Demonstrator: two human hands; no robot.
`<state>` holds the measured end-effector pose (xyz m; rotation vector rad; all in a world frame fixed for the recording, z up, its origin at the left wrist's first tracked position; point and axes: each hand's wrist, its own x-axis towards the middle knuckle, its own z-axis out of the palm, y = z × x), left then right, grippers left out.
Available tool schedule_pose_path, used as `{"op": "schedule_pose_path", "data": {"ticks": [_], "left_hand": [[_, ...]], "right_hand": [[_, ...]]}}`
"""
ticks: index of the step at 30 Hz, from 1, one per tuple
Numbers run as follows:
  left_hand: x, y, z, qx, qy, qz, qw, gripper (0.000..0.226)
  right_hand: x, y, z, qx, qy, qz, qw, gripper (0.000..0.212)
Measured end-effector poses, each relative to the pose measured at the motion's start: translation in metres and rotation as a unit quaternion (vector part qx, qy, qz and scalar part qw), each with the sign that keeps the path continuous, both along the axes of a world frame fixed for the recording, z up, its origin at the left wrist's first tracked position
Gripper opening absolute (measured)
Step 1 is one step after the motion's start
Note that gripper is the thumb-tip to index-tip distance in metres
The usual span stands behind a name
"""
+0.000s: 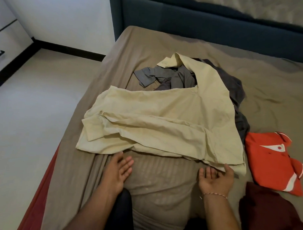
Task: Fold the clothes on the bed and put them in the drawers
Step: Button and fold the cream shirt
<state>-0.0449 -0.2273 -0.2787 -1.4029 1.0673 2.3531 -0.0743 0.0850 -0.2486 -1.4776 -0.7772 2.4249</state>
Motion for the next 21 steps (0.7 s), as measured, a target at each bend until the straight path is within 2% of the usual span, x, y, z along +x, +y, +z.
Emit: {"op": "schedule_pose_path", "data": {"ticks": [2, 4, 6, 9, 10, 14, 21], "left_hand": [[-0.021, -0.013, 0.001, 0.015, 0.035, 0.06, 0.997, 0.021], [-0.041, -0.024, 0.004, 0.025, 0.059, 0.108, 0.992, 0.032], [-0.056, -0.03, 0.011, 0.013, 0.055, 0.123, 0.991, 0.039], [-0.075, -0.036, 0.02, -0.02, 0.021, 0.142, 0.99, 0.033], [-0.079, -0.039, 0.022, -0.03, 0.013, 0.162, 0.986, 0.034], [-0.078, -0.057, 0.036, -0.07, 0.014, 0.235, 0.969, 0.038], [-0.019, -0.087, 0.04, -0.09, 0.015, 0.182, 0.979, 0.042]], "right_hand": [[-0.001, 0.015, 0.001, -0.022, 0.04, -0.015, 0.999, 0.069], [-0.008, 0.027, 0.003, -0.02, 0.045, 0.009, 0.999, 0.072], [-0.018, 0.037, 0.005, 0.009, 0.007, 0.04, 0.999, 0.063], [-0.038, 0.052, 0.013, 0.045, -0.079, 0.095, 0.991, 0.017], [-0.042, 0.058, 0.015, 0.054, -0.1, 0.113, 0.987, 0.009], [-0.04, 0.077, 0.021, 0.086, -0.141, 0.14, 0.976, 0.015], [0.014, 0.072, 0.019, 0.074, -0.155, 0.121, 0.978, 0.012]]}}
